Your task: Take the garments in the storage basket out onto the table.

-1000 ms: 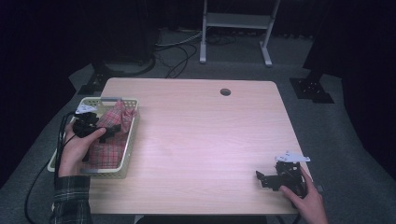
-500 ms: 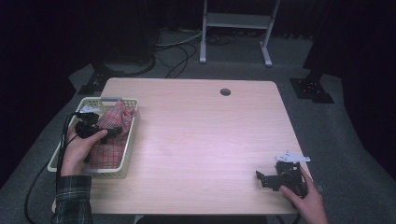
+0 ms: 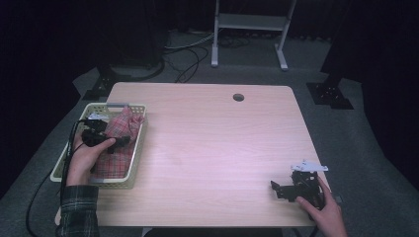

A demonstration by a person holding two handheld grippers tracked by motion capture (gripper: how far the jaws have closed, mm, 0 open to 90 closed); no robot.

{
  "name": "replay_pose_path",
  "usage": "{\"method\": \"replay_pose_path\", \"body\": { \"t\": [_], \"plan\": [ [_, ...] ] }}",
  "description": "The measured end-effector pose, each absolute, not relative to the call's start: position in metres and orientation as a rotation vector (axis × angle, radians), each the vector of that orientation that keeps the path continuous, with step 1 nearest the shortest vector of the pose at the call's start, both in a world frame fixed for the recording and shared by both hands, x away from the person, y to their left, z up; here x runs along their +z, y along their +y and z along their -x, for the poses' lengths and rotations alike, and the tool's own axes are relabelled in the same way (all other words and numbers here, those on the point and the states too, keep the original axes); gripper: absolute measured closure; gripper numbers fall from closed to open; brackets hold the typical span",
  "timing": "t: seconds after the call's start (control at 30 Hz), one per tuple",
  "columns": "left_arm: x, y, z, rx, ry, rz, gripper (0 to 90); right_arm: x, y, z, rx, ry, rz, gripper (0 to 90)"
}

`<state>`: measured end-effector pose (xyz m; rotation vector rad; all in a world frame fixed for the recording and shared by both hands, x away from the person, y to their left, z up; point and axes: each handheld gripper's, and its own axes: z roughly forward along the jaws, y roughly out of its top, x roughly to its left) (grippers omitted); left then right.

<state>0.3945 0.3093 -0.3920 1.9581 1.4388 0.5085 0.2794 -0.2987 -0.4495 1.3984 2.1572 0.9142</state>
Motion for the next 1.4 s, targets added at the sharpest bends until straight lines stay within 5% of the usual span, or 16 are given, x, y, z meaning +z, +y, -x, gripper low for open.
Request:
{"method": "replay_pose_path", "body": {
  "t": [1.4],
  "plan": [
    [-0.406,0.299,-0.403,0.512,1.529,-2.136,0.0,-0.450,-0.299,-0.279,0.914,2.157,-1.397,0.0]
  ]
}}
